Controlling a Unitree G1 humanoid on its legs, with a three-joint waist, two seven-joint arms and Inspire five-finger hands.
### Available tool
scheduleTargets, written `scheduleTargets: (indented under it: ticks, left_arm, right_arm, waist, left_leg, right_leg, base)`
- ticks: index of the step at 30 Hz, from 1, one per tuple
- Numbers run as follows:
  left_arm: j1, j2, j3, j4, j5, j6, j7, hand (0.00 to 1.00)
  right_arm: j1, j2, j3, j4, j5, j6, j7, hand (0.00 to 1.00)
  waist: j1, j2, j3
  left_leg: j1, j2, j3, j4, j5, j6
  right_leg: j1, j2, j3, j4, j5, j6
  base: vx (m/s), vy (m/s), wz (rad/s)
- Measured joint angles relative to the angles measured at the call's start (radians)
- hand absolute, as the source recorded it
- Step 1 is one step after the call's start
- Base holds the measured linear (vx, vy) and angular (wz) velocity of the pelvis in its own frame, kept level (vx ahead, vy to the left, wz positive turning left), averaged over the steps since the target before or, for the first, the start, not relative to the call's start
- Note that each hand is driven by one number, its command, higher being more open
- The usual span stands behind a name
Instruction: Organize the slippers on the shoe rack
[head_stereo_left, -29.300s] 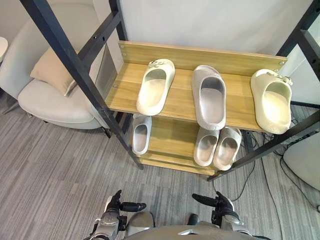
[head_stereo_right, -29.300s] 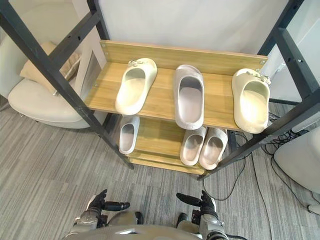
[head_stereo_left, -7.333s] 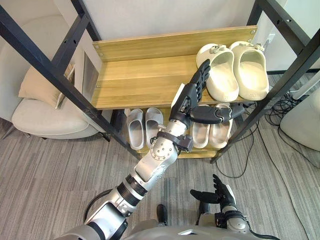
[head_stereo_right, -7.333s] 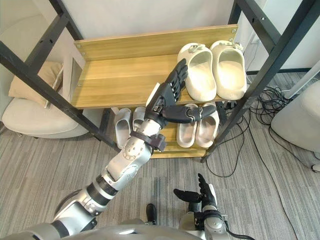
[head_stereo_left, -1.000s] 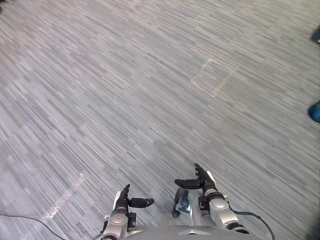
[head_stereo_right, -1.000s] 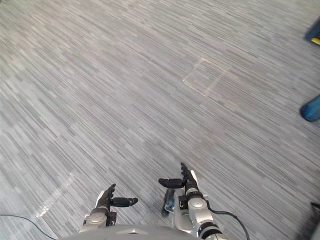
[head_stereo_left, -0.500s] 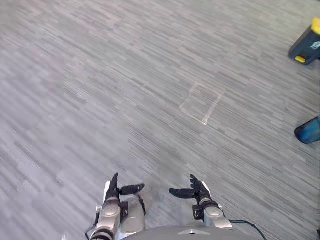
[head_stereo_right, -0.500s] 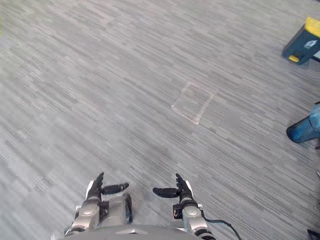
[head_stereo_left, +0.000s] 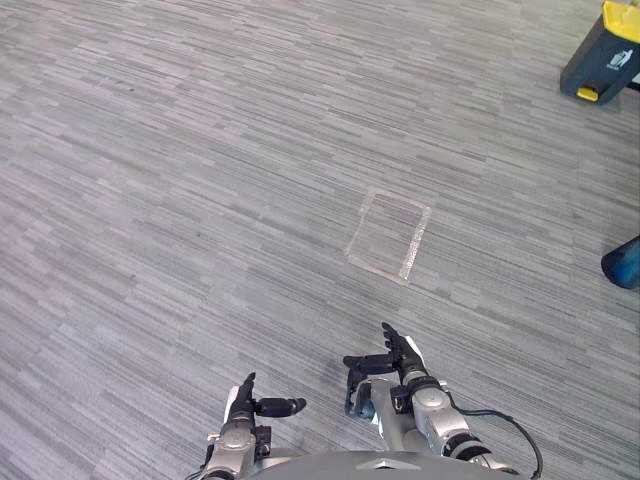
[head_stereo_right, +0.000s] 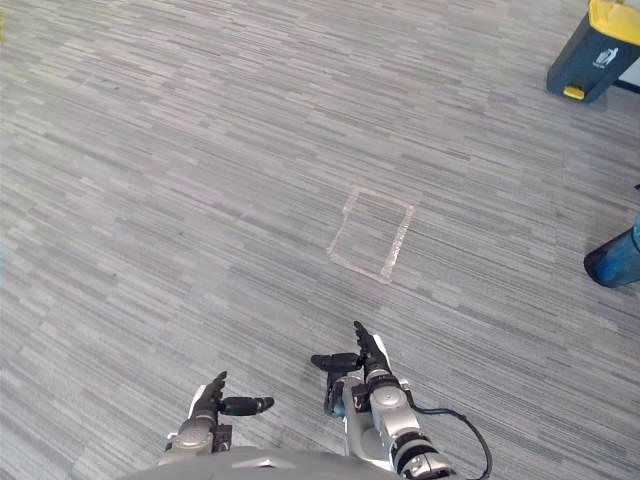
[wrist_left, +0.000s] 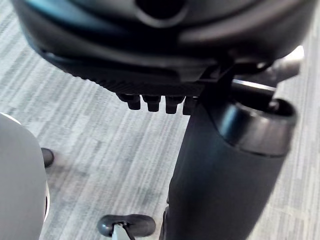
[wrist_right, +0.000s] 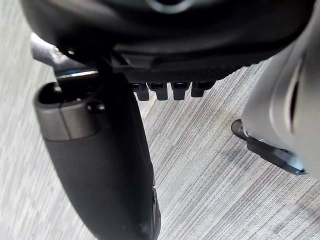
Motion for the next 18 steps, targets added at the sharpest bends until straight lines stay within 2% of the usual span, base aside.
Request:
scheduleTargets:
  ticks: [1,2,3,4,5,6,7,8,9,10,11,12,13,14,15,16,17,18]
  left_arm:
    - [0.001,-0.003,0.004,-0.002,0.000,-0.004,0.001,1.00]
    - [0.000,-0.007,0.012,-0.002,0.000,-0.006,0.001,1.00]
    - [0.002,-0.011,0.039,-0.010,0.000,-0.005,0.001,1.00]
    - [0.008,-0.018,0.056,-0.021,-0.001,-0.004,0.001,1.00]
    - [0.022,-0.019,0.080,-0.053,-0.002,-0.006,0.003,1.00]
    - [0.021,-0.017,0.085,-0.061,-0.002,-0.006,0.004,1.00]
    - [0.020,-0.009,0.089,-0.078,-0.002,-0.006,0.004,1.00]
    - [0.019,-0.007,0.091,-0.083,-0.002,-0.007,0.003,1.00]
    - [0.017,-0.008,0.092,-0.092,-0.002,-0.008,0.003,1.00]
    - [0.011,-0.006,0.092,-0.098,-0.002,-0.011,0.002,1.00]
    - [0.007,-0.005,0.092,-0.098,-0.002,-0.011,0.002,1.00]
    - [0.006,-0.005,0.092,-0.097,-0.003,-0.013,0.002,1.00]
    - [0.010,-0.008,0.089,-0.095,-0.002,-0.016,0.004,1.00]
    - [0.008,-0.003,0.090,-0.091,-0.002,-0.017,0.004,1.00]
    - [-0.003,0.008,0.083,-0.083,-0.002,-0.018,0.004,1.00]
    - [-0.013,0.014,0.075,-0.069,-0.002,-0.015,-0.002,1.00]
    - [-0.012,0.014,0.075,-0.063,-0.003,-0.013,-0.002,1.00]
    - [-0.013,0.012,0.079,-0.055,-0.005,-0.006,0.001,1.00]
  right_arm:
    - [0.011,-0.001,0.001,-0.011,-0.001,0.001,0.002,1.00]
    - [0.019,-0.001,0.001,-0.017,-0.002,0.003,0.004,1.00]
    - [0.043,-0.004,0.001,-0.036,0.000,0.013,0.004,1.00]
    - [0.060,-0.006,0.000,-0.049,0.002,0.015,0.003,1.00]
    - [0.079,0.001,-0.001,-0.058,0.003,0.017,0.001,1.00]
    - [0.082,0.006,-0.004,-0.057,0.003,0.018,0.001,1.00]
    - [0.081,0.017,-0.008,-0.051,0.003,0.020,0.001,1.00]
    - [0.079,0.019,-0.008,-0.048,0.003,0.020,0.000,1.00]
    - [0.072,0.019,-0.009,-0.046,0.003,0.020,0.000,1.00]
    - [0.061,0.023,-0.021,-0.037,0.003,0.020,-0.001,1.00]
    - [0.054,0.026,-0.030,-0.033,0.003,0.021,-0.002,1.00]
    - [0.053,0.031,-0.048,-0.026,0.002,0.019,-0.007,1.00]
    - [0.062,0.026,-0.046,-0.023,0.002,0.019,-0.012,1.00]
    - [0.063,0.025,-0.047,-0.007,0.001,0.017,-0.015,1.00]
    - [0.066,0.032,-0.047,0.003,0.001,0.019,-0.019,1.00]
    - [0.076,0.033,-0.046,0.009,0.001,0.019,-0.018,1.00]
    - [0.076,0.032,-0.046,0.014,0.001,0.019,-0.018,1.00]
    - [0.074,0.030,-0.046,0.026,0.000,0.020,-0.018,1.00]
  waist:
    - [-0.001,-0.003,-0.005]
    - [-0.002,0.004,-0.002]
    - [0.001,0.022,-0.003]
    - [0.006,0.034,-0.009]
    - [0.013,0.034,-0.010]
    - [0.016,0.027,-0.009]
    - [0.021,0.010,-0.011]
    - [0.027,0.005,-0.013]
    - [0.040,-0.005,-0.010]
    - [0.044,-0.010,-0.006]
    - [0.045,-0.016,-0.002]
    - [0.048,-0.025,0.004]
    - [0.055,-0.021,-0.003]
    - [0.059,-0.034,-0.008]
    - [0.055,-0.057,-0.017]
    - [0.058,-0.057,-0.019]
    - [0.058,-0.054,-0.020]
    - [0.061,-0.046,-0.020]
  left_leg:
    - [-0.029,0.010,-0.035,0.091,0.004,-0.007]
    - [-0.078,0.030,-0.078,0.237,0.021,-0.029]
    - [-0.197,0.087,-0.107,0.518,0.118,-0.077]
    - [-0.270,0.133,-0.098,0.663,0.115,-0.088]
    - [-0.367,0.176,-0.064,0.804,0.063,-0.074]
    - [-0.396,0.178,-0.049,0.811,0.046,-0.063]
    - [-0.448,0.171,-0.006,0.761,0.005,-0.043]
    - [-0.467,0.162,0.013,0.709,-0.014,-0.036]
    - [-0.500,0.127,0.026,0.547,-0.035,-0.021]
    - [-0.515,0.079,0.014,0.371,-0.028,-0.013]
    - [-0.520,0.052,0.003,0.276,-0.014,-0.011]
    - [-0.518,0.003,-0.029,0.096,0.109,0.001]
    - [-0.498,-0.012,-0.042,0.044,0.220,-0.002]
    - [-0.481,-0.023,-0.030,0.045,0.223,0.045]
    - [-0.485,-0.042,-0.023,0.071,0.185,0.060]
    - [-0.494,-0.038,-0.014,0.136,0.119,0.070]
    - [-0.489,-0.037,-0.010,0.152,0.093,0.074]
    - [-0.460,-0.032,0.011,0.157,0.054,0.079]
  right_leg:
    - [0.021,-0.002,-0.005,0.003,-0.029,0.003]
    - [0.060,0.002,-0.019,-0.010,-0.048,0.007]
    - [0.144,0.032,-0.027,-0.073,-0.064,0.011]
    - [0.191,0.055,-0.031,-0.116,-0.064,0.010]
    - [0.273,0.077,-0.032,-0.184,-0.071,0.000]
    - [0.301,0.077,-0.030,-0.208,-0.071,0.001]
    - [0.355,0.075,-0.020,-0.255,-0.060,0.015]
    - [0.371,0.072,-0.011,-0.271,-0.059,0.018]
    - [0.405,0.064,0.013,-0.297,-0.055,0.024]
    - [0.432,0.048,0.034,-0.314,-0.055,0.026]
    - [0.447,0.036,0.044,-0.320,-0.056,0.030]
    - [0.484,0.010,0.069,-0.332,-0.063,0.052]
    - [0.502,0.009,0.086,-0.344,-0.068,0.072]
    - [0.515,-0.005,0.104,-0.356,-0.075,0.092]
    - [0.520,-0.036,0.113,-0.368,-0.058,0.118]
    - [0.520,-0.045,0.124,-0.344,-0.047,0.137]
    - [0.514,-0.047,0.131,-0.312,-0.049,0.140]
    - [0.478,-0.060,0.145,-0.195,-0.056,0.152]
  base:
    - [0.34,-0.146,0.24]
    - [0.43,-0.161,0.25]
    - [0.38,-0.112,0.23]
    - [0.48,-0.101,0.16]
    - [0.41,-0.072,0.05]
    - [0.49,-0.065,-0.02]
    - [0.32,-0.020,-0.12]
    - [0.41,0.016,-0.36]
    - [0.50,0.128,-0.53]
    - [0.42,0.123,-0.57]
    - [0.41,0.179,-0.65]
    - [0.25,0.127,-0.64]
    - [0.34,0.168,-0.68]
    - [0.44,0.194,-0.39]
    - [0.58,0.282,-0.28]
    - [0.56,0.282,-0.19]
    - [0.43,0.268,-0.34]
    - [0.35,0.218,-0.51]
